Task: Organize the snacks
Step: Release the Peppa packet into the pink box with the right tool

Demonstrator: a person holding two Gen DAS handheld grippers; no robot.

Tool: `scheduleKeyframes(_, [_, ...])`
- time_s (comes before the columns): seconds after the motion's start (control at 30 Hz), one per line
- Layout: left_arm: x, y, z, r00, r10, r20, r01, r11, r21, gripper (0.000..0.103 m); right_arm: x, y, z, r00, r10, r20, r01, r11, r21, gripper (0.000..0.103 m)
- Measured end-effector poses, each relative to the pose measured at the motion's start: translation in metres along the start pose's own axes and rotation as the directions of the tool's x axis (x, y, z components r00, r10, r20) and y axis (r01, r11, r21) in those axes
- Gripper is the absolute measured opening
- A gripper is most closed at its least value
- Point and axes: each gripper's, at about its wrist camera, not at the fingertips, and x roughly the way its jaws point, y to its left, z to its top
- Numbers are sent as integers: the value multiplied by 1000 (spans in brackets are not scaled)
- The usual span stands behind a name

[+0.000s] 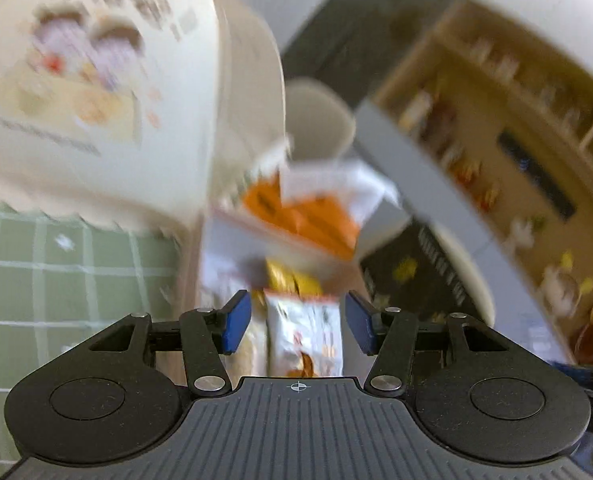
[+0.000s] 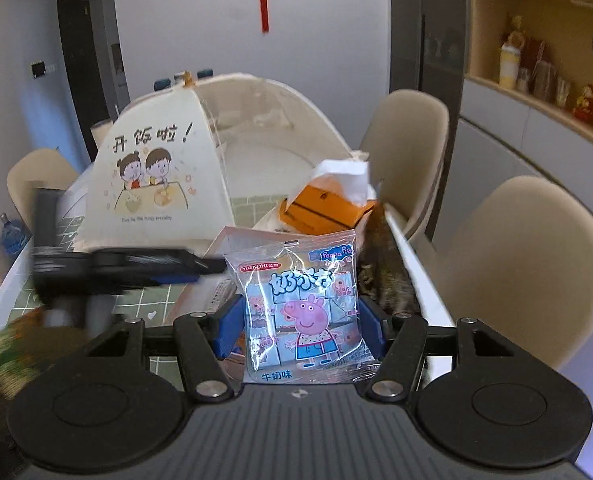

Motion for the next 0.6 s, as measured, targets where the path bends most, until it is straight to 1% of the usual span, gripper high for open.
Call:
scheduleKeyframes(0.03, [-12,2,0,999,21,34,-21,1000,1,58,9,5,5,1000,10,-7,-10,1000,6,61])
scheduleKeyframes(0.07, [-24,5,0,998,44,51,-44,999,0,58,23,12,12,1000,16,-15,-16,1000,13,61])
scheduleKeyframes(0.1, [-32,10,-2,996,68,50,-68,998,-2,58,42,20,22,1000,20,-22,-19,1000,24,61])
scheduleKeyframes(0.13, [-37,16,-5,996,85,32,-85,996,2,58,56,24,30,999,32,-21,-31,999,43,61])
scheduleKeyframes(0.17, [-41,22,-9,995,99,15,-99,995,10,58,73,27,39,999,53,-7,-53,996,66,64])
scheduleKeyframes(0.2, [-44,26,-13,993,120,3,-120,993,18,58,89,31,46,998,56,3,-56,996,72,68])
scheduleKeyframes(0.23, [-51,31,-17,989,150,-5,-150,988,25,58,106,35,52,999,36,-10,-36,997,70,72])
scheduleKeyframes(0.27, [-60,39,-20,984,178,-8,-178,984,24,58,117,38,55,999,18,-28,-16,997,69,72])
scheduleKeyframes(0.3, [-70,49,-22,978,209,-7,-209,978,15,58,124,40,56,999,17,-44,-13,997,74,72])
scheduleKeyframes(0.37, [-91,72,-22,961,275,13,-275,961,-13,58,116,41,46,998,58,-38,-55,995,84,72])
scheduleKeyframes(0.4, [-102,86,-22,947,319,26,-319,948,-28,58,108,42,39,996,77,-35,-74,994,77,72])
scheduleKeyframes(0.47, [-116,115,-18,906,421,34,-419,906,-54,58,88,48,19,995,91,-39,-90,995,36,72])
scheduleKeyframes(0.5, [-123,130,-18,882,470,33,-468,882,-57,58,77,50,7,994,100,-44,-100,995,15,74])
scheduleKeyframes(0.53, [-127,141,-17,861,507,26,-506,861,-50,58,67,52,-6,991,117,-60,-118,993,-4,78])
scheduleKeyframes(0.57, [-129,152,-18,841,541,12,-540,841,-45,58,61,52,-17,987,139,-83,-141,990,-19,79])
scheduleKeyframes(0.6, [-130,164,-20,826,563,-7,-563,825,-47,57,54,50,-30,981,159,-108,-164,986,-35,79])
